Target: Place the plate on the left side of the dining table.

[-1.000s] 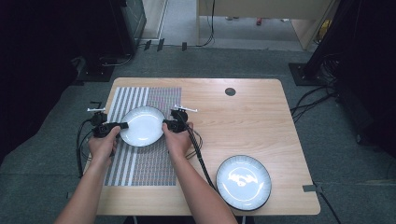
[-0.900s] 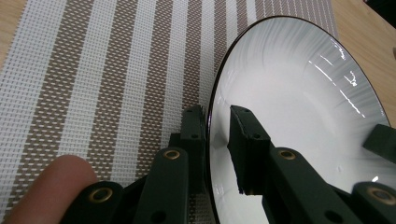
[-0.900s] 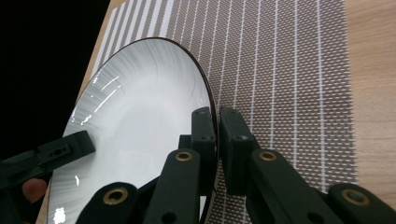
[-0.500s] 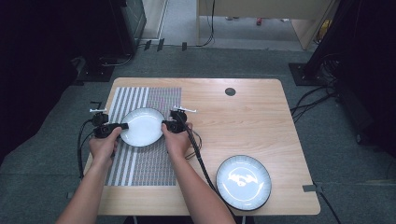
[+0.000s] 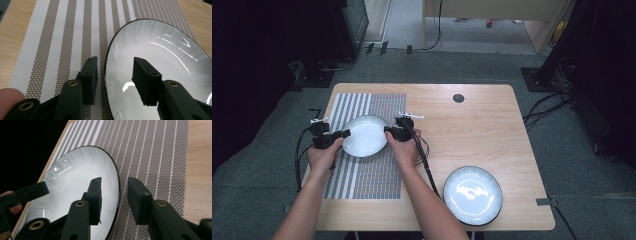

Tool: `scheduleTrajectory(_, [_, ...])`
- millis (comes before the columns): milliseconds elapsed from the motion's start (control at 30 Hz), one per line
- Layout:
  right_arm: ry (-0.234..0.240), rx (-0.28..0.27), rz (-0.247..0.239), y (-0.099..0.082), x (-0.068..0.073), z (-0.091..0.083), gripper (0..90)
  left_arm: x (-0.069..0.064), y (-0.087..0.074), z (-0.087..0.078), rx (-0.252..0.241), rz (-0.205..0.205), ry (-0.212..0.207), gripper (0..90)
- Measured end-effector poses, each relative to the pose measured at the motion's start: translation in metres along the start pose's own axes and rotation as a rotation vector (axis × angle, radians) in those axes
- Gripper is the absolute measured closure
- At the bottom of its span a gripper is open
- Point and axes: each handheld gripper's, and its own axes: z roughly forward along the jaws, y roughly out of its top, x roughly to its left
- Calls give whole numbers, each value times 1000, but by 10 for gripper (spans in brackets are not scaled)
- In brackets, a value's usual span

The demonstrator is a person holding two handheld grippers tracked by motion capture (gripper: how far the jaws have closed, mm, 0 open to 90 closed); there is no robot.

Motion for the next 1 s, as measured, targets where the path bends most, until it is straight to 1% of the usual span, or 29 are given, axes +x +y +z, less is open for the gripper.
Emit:
scheduleTrajectory(33, [0, 0, 0, 0, 0, 0, 634, 0, 0, 0, 0, 0, 0, 502])
scheduleTrajectory(67, [10, -9, -33, -1, 2, -4, 616, -4, -1, -4, -14, 31, -2, 491])
scheduleTrajectory(100, [14, -9, -42, -1, 4, -6, 605, -5, -2, -6, -14, 38, -5, 477])
scheduleTrajectory(167, [18, -25, -74, -1, 6, -11, 579, -8, -1, -11, 4, 44, 12, 443])
scheduleTrajectory(200, [19, -32, -87, -1, 7, -12, 560, -8, -1, -11, 4, 44, 12, 416])
scheduleTrajectory(233, [19, -40, -108, -1, 9, -15, 546, -12, -1, -17, 27, 60, 31, 380])
scheduleTrajectory(267, [19, -40, -108, -1, 9, -15, 546, -12, -1, -17, 27, 60, 31, 347])
scheduleTrajectory(300, [23, -49, -127, 0, 13, -20, 535, -14, -1, -19, 32, 63, 34, 314])
scheduleTrajectory(400, [39, -42, -151, 1, 20, -30, 504, -19, -3, -30, 23, 83, -15, 236])
scheduleTrajectory(433, [39, -42, -151, 1, 20, -30, 504, -19, -3, -30, 23, 83, -15, 191])
scheduleTrajectory(500, [43, -39, -167, 2, 25, -38, 453, -22, -5, -36, 8, 105, -43, 177])
scheduleTrajectory(533, [50, -34, -178, 3, 29, -45, 383, -24, -5, -39, -1, 110, -51, 173])
scheduleTrajectory(567, [50, -34, -178, 3, 29, -45, 383, -25, -6, -41, -10, 116, -55, 173])
scheduleTrajectory(600, [56, -30, -176, 3, 31, -49, 369, -27, -7, -44, -16, 122, -57, 170])
scheduleTrajectory(633, [60, -31, -186, 4, 32, -53, 347, -28, -7, -47, -25, 123, -59, 170])
scheduleTrajectory(667, [51, -18, -218, 4, 35, -59, 317, -30, -7, -50, -35, 125, -64, 170])
scheduleTrajectory(767, [51, -23, -229, 4, 37, -70, 310, -33, -9, -61, -66, 138, -75, 170])
scheduleTrajectory(800, [54, -31, -232, 5, 37, -74, 310, -34, -9, -64, -74, 146, -78, 166])
scheduleTrajectory(833, [54, -31, -232, 5, 37, -74, 310, -35, -10, -67, -79, 153, -76, 166])
scheduleTrajectory(867, [53, -41, -243, 5, 37, -83, 302, -36, -11, -73, -78, 160, -76, 165])
scheduleTrajectory(933, [64, -52, -239, 6, 36, -93, 298, -37, -13, -76, -79, 166, -75, 165])
scheduleTrajectory(967, [64, -52, -239, 6, 36, -93, 298, -38, -14, -78, -82, 172, -73, 165])
scheduleTrajectory(1000, [66, -59, -248, 6, 34, -102, 292, -39, -16, -81, -84, 181, -72, 165])
